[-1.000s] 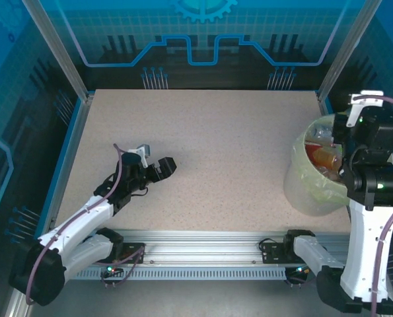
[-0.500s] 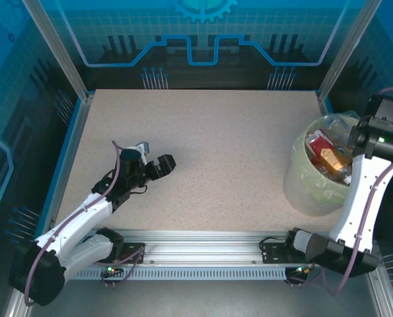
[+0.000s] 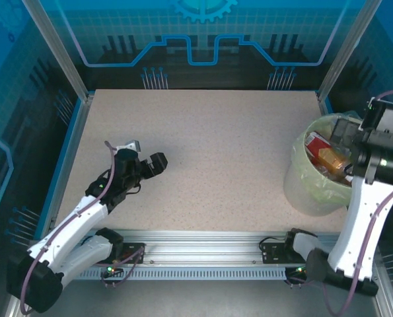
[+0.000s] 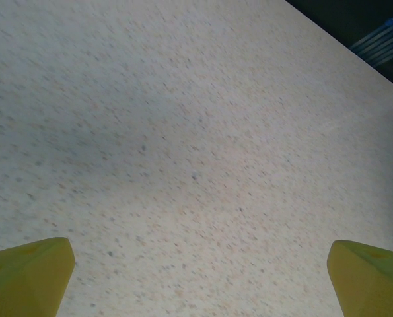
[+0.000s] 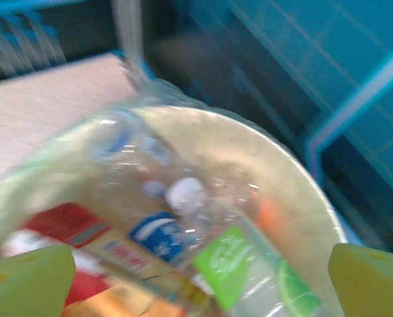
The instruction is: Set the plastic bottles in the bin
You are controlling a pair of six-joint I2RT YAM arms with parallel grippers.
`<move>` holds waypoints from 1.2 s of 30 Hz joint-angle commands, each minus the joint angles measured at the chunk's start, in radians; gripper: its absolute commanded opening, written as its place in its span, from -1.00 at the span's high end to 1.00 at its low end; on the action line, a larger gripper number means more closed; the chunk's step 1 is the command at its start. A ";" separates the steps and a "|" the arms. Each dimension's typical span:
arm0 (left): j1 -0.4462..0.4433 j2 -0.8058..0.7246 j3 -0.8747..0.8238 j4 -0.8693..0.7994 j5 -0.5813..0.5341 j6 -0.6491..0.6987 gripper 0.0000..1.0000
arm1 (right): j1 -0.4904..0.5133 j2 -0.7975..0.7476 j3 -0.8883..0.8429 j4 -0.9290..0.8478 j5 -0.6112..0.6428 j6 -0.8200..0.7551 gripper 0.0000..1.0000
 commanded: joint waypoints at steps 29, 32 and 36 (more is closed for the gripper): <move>0.164 -0.119 -0.218 0.201 -0.708 0.107 -0.98 | 0.792 0.186 -0.787 0.934 -0.182 -0.018 -0.99; 0.204 -0.056 -0.231 0.222 -0.724 0.098 -0.98 | 0.759 0.253 -0.819 0.978 -0.067 -0.003 -0.99; 0.238 0.025 -0.234 0.348 -0.718 0.204 -0.98 | 0.643 0.342 -0.820 0.940 0.019 0.051 -1.00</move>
